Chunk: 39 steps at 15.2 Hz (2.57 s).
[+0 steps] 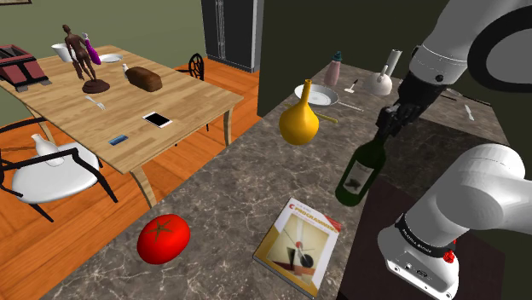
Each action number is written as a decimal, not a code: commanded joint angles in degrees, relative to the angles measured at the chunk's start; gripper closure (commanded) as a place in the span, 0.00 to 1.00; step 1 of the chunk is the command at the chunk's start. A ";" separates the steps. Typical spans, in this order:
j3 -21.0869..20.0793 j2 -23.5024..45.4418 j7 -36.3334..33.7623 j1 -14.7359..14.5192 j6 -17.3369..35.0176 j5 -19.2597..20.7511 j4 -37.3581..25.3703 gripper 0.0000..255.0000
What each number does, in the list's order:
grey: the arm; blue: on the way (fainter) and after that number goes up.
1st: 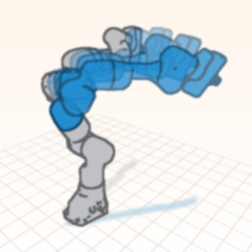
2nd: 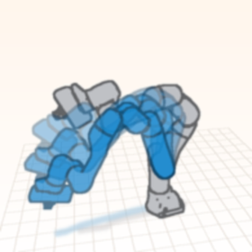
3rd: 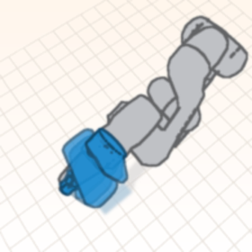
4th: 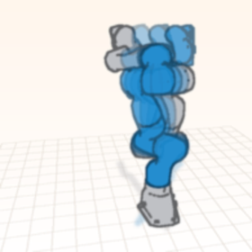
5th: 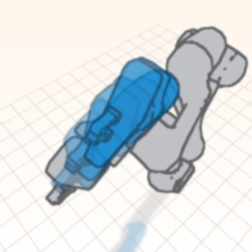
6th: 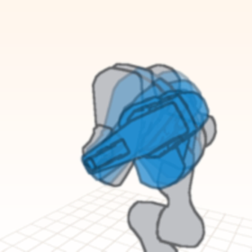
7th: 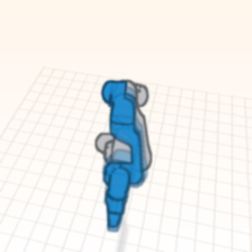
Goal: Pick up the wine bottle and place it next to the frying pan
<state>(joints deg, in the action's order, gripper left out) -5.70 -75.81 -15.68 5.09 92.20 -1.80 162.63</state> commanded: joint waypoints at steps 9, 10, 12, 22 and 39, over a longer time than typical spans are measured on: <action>0.56 3.64 0.30 0.56 -5.30 0.59 -8.96 1.00; 0.61 4.03 0.34 0.61 -5.82 0.65 -9.87 1.00; 0.71 4.87 0.40 0.71 -6.85 0.76 -11.74 1.00; 1.13 9.28 0.70 1.16 -12.03 1.25 -21.35 1.00; 1.54 17.89 1.14 1.81 -21.20 1.90 -39.15 1.00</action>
<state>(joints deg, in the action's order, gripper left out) -4.06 -58.42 -14.45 6.87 71.67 0.17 124.66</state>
